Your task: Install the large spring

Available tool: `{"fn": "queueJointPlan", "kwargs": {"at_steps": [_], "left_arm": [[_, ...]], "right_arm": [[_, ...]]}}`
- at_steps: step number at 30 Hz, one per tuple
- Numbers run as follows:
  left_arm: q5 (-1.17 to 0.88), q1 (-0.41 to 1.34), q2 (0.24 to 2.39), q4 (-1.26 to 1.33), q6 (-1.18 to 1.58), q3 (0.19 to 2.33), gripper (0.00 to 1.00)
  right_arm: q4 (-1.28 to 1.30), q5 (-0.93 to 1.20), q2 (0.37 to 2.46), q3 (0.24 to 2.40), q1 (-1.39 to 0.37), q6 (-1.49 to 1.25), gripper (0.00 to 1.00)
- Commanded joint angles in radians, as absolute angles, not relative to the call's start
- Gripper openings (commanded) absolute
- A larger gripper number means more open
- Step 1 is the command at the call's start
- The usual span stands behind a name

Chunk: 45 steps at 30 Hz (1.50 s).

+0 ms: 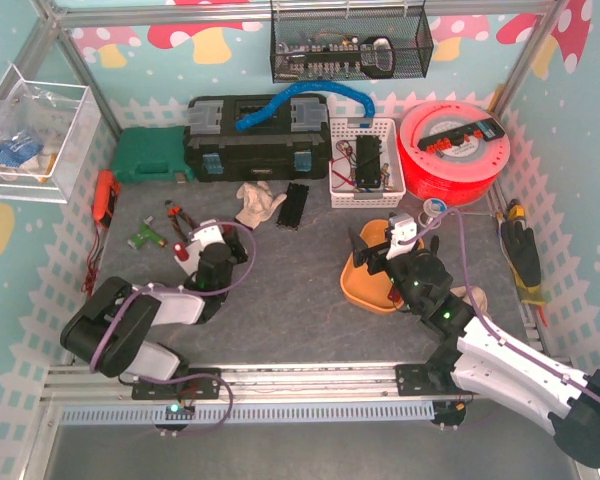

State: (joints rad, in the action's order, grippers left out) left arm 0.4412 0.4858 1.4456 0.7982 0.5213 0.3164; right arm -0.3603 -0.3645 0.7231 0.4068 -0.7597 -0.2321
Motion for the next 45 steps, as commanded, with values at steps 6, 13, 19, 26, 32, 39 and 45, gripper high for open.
{"fn": "queueJointPlan", "kwargs": {"at_steps": [6,13,19,26,32,39,45], "left_arm": [[0.507,0.548,1.537,0.881,0.566,0.288,0.0],[0.665,0.647,1.626,0.971,0.529,0.29,0.0],[0.739,0.7,1.721,1.056,0.501,0.296,0.0],[0.818,0.719,1.743,1.056,0.487,0.302,0.2],[0.812,0.719,1.739,1.045,0.485,0.301,0.36],[0.805,0.719,1.736,1.044,0.488,0.3,0.37],[0.803,0.719,1.73,1.036,0.492,0.301,0.4]], "right_arm": [[-0.385,-0.36,0.706,0.391,-0.752,-0.229,0.99],[-0.386,-0.356,0.709,0.391,-0.749,-0.231,0.99],[-0.391,-0.354,0.716,0.387,-0.746,-0.235,0.99],[-0.391,-0.351,0.71,0.387,-0.742,-0.236,0.99],[-0.392,-0.351,0.718,0.385,-0.739,-0.24,0.99],[-0.392,-0.353,0.714,0.383,-0.735,-0.242,0.99],[-0.392,-0.349,0.715,0.383,-0.732,-0.245,0.99]]}}
